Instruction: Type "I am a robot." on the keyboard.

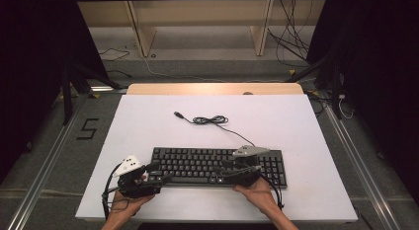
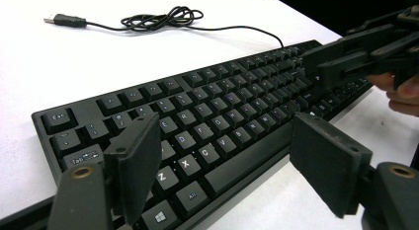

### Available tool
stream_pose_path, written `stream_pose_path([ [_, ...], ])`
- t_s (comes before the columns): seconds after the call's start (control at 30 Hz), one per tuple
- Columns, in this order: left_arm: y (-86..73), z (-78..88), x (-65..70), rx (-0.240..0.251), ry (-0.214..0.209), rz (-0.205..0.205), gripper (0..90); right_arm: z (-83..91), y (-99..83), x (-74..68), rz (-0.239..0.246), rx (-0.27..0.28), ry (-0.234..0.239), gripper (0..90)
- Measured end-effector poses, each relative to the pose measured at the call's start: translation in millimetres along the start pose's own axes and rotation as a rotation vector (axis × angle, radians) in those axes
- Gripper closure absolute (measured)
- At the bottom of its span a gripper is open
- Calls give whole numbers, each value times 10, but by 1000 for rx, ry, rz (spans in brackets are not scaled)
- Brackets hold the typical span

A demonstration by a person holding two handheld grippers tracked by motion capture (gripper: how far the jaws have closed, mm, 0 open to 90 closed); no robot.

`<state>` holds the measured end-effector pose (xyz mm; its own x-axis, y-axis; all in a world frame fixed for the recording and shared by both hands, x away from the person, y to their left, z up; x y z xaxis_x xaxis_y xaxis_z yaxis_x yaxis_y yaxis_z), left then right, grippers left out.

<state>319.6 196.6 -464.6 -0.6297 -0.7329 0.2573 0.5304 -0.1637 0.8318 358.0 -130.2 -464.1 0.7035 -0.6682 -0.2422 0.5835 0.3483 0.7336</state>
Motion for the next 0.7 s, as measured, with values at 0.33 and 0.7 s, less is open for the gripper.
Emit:
stream_pose_path([
  [0.33, 4, 7, 3, 2, -3, 0, 276, 178, -26, 29, 13, 42, -7, 439],
  [0.7, 6, -1, 14, -5, -7, -5, 272, 485, -187, 95, 17, 107, -27, 392],
])
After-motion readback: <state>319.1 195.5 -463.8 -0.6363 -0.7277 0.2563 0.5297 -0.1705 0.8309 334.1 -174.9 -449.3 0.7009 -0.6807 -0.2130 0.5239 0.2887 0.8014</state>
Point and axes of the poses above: each handheld gripper's, and its own axes: z roughly backward along the jaws, y roughly out of its top, x roughly to its right, the point moved 1 cm from there along -z, roughly forward along the jaws, and after that the axes turned 4 degrees about -x, right-handed, at the moved point
